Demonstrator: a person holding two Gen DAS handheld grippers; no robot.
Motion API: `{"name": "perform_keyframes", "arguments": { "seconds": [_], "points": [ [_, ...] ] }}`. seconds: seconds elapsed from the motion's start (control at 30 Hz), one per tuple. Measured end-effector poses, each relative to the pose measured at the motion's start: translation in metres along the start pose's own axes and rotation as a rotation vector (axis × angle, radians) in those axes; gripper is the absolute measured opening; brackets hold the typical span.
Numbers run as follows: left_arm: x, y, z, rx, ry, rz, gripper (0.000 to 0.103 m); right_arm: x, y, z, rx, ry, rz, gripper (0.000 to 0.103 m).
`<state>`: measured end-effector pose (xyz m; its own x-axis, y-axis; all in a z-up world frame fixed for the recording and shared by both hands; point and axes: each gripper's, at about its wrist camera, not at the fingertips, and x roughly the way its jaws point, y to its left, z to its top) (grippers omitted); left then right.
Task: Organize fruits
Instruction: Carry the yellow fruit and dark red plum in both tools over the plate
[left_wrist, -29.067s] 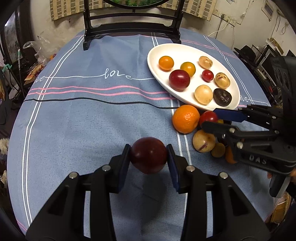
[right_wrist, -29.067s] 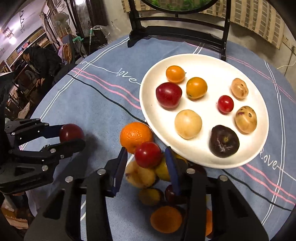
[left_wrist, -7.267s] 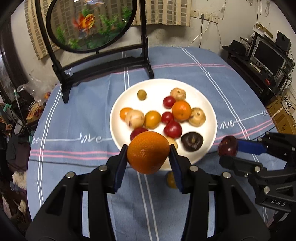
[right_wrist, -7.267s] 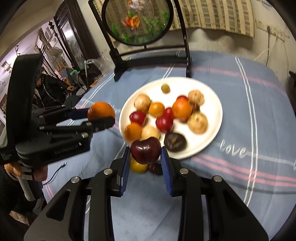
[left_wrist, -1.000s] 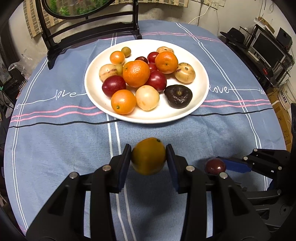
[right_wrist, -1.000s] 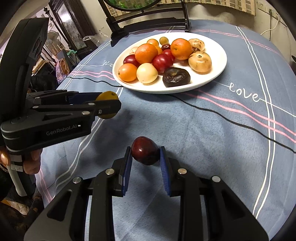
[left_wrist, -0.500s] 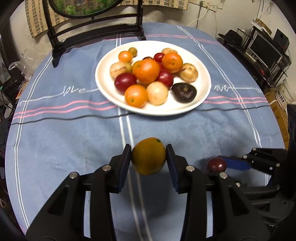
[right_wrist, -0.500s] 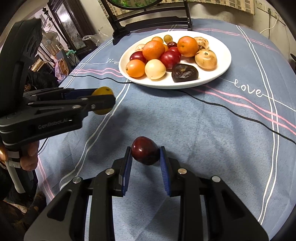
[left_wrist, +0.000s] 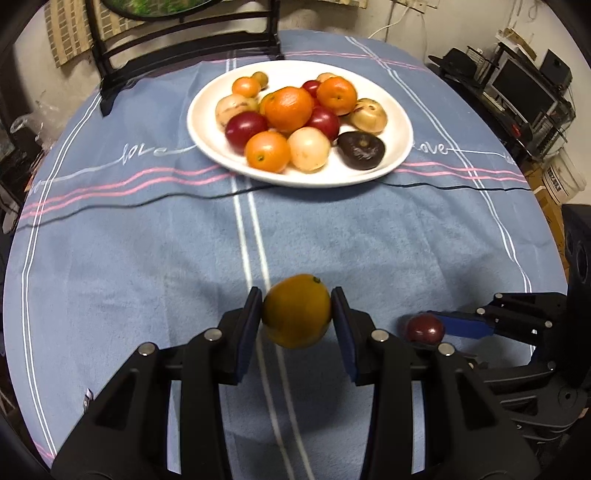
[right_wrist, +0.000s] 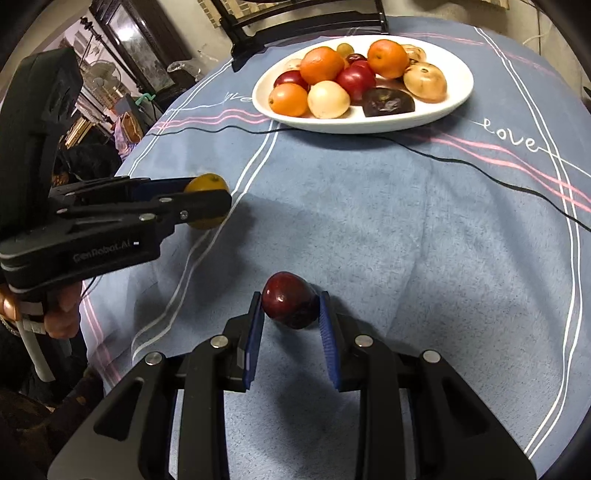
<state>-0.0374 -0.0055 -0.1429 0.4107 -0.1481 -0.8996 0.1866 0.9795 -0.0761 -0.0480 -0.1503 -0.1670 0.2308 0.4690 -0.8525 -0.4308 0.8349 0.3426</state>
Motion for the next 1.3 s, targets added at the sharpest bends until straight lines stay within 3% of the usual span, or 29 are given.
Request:
{"name": "perform_keyframes", "arguments": {
  "seconds": [0.13, 0.57, 0.77, 0.97, 1.3],
  "points": [
    [-0.005, -0.007, 0.019, 0.017, -0.030, 0.001, 0.039, -0.010, -0.005, 0.012, -0.009, -0.030, -0.014, 0.030],
    [-0.058, -0.003, 0.078, -0.003, -0.148, -0.002, 0.039, -0.099, -0.011, 0.080, -0.037, -0.283, -0.037, 0.030],
    [-0.074, -0.009, 0.113, 0.020, -0.191, 0.035, 0.039, -0.134, -0.007, 0.114, -0.087, -0.367, -0.071, 0.030],
    [-0.067, -0.013, 0.137, 0.018, -0.191, 0.049, 0.039, -0.136, -0.009, 0.144, -0.109, -0.395, -0.093, 0.030],
    [-0.038, -0.004, 0.156, -0.003, -0.155, 0.082, 0.039, -0.110, -0.021, 0.166, -0.122, -0.352, -0.100, 0.030]
  ]
}}
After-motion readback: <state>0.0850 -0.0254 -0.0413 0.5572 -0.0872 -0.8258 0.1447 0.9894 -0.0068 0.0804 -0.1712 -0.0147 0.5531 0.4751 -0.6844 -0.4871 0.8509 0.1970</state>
